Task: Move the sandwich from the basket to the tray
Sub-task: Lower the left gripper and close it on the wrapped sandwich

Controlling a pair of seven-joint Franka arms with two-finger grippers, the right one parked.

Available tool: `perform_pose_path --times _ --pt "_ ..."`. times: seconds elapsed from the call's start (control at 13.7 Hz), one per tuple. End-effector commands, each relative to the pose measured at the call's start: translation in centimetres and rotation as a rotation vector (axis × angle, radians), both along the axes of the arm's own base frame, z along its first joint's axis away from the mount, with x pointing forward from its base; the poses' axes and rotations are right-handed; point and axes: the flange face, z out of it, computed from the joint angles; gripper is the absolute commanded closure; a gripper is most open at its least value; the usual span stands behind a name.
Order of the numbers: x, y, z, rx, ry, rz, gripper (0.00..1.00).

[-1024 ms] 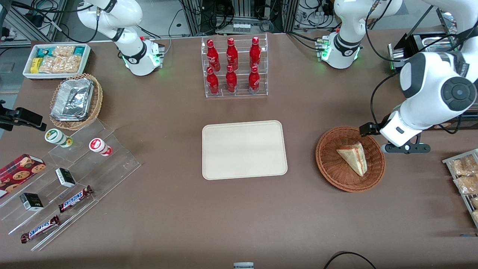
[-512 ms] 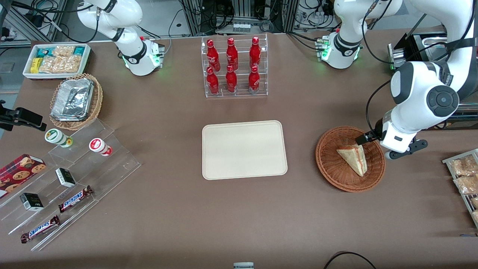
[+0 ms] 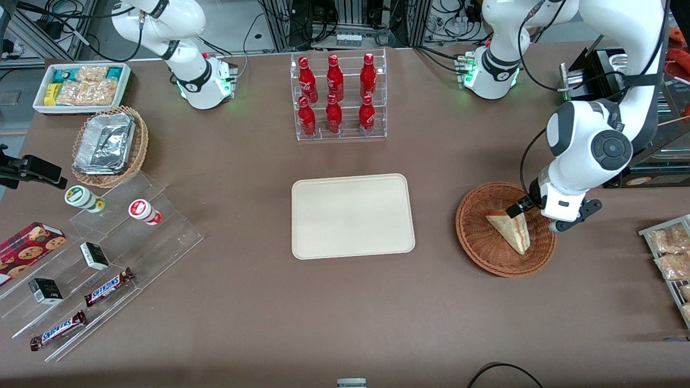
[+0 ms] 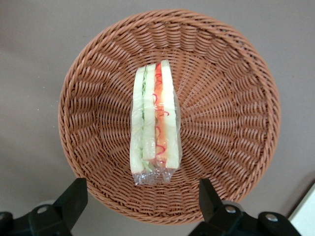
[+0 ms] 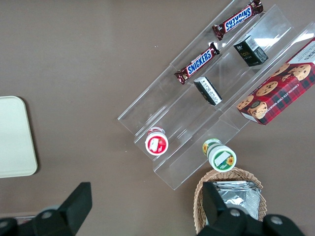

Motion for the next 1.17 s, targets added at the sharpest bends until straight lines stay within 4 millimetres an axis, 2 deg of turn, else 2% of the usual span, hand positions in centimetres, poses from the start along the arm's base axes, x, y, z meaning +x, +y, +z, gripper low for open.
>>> perform_pose_path --times 0.0,0.44,0.95,1.02,1.1 --pt "0.1 -0.2 -1.0 0.0 0.001 0.043 0.0" --pt "0.8 -0.2 -4.5 0.002 -0.007 0.094 0.0" --pt "1.2 -0.1 -6.4 -0.002 -0.019 0.1 0.0" --pt "1.2 -0.1 -6.6 -0.002 -0.017 0.103 0.07" --pt "1.2 -0.1 -6.8 -0.001 -0.016 0.12 0.39"
